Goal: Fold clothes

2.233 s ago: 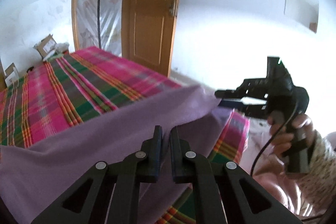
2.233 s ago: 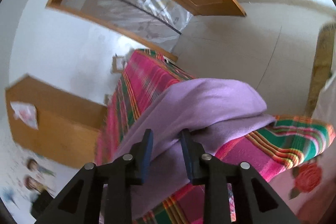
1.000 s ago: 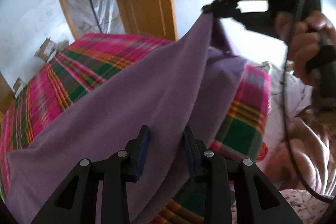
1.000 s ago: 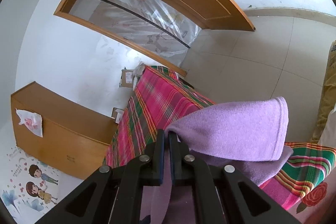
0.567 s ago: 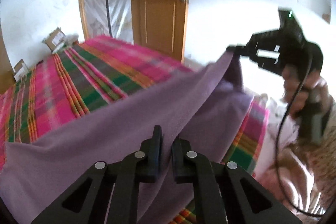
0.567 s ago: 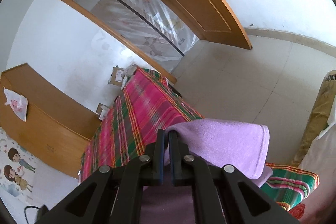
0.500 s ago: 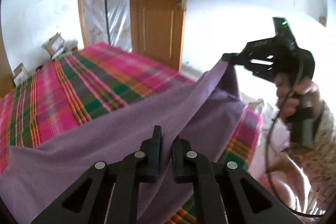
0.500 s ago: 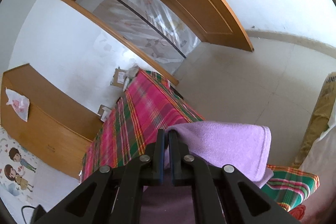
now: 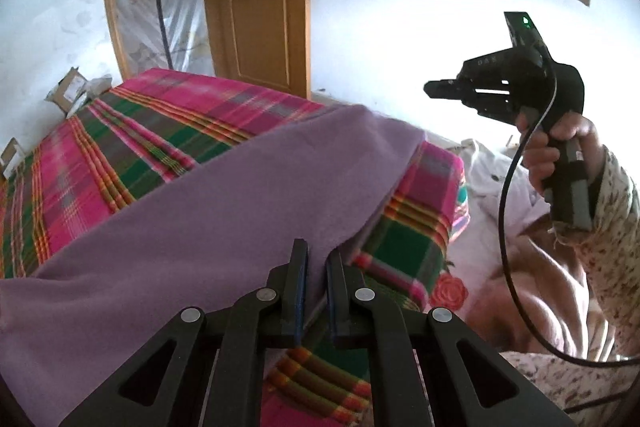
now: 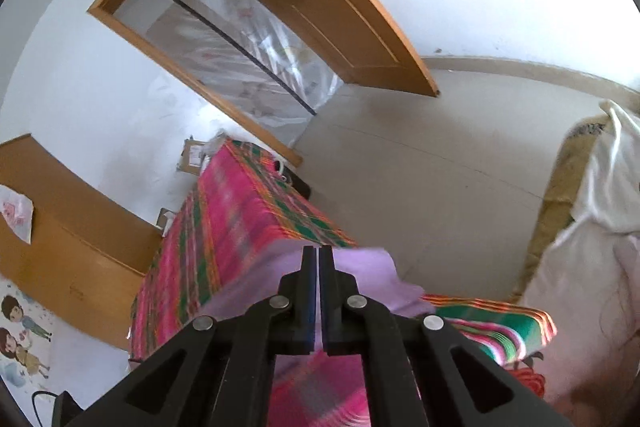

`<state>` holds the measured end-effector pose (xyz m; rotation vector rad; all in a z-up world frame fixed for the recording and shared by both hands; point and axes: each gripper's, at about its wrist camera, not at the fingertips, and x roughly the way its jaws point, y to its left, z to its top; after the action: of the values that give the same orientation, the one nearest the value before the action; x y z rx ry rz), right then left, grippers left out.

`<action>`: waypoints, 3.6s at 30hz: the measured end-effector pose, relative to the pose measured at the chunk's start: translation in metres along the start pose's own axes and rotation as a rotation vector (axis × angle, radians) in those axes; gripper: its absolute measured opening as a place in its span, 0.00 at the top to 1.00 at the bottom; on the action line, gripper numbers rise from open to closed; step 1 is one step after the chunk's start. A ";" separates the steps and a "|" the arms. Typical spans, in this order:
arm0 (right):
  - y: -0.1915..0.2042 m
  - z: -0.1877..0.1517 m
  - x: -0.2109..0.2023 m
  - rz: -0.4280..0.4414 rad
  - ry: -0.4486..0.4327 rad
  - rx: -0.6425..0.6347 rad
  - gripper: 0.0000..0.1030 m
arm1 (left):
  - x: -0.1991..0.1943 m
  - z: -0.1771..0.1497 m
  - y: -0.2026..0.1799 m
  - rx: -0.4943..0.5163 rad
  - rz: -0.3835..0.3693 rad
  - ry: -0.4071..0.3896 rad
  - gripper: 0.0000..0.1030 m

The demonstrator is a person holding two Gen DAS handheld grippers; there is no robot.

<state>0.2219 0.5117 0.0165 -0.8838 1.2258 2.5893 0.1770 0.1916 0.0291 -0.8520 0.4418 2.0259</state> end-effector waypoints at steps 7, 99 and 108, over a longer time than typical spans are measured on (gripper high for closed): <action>0.026 0.008 0.020 0.027 0.030 -0.104 0.96 | 0.005 -0.002 0.002 -0.029 -0.017 0.025 0.92; 0.321 -0.190 0.183 0.150 0.470 -1.292 0.68 | -0.137 -0.168 0.217 -0.764 0.107 -0.083 0.67; 0.329 -0.189 0.181 0.183 0.476 -1.277 0.97 | -0.141 -0.172 0.230 -0.805 0.101 -0.097 0.67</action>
<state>0.0387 0.1338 0.0379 -1.6396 -0.5869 3.2756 0.1096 -0.1203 0.0063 -1.2000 -0.4375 2.3450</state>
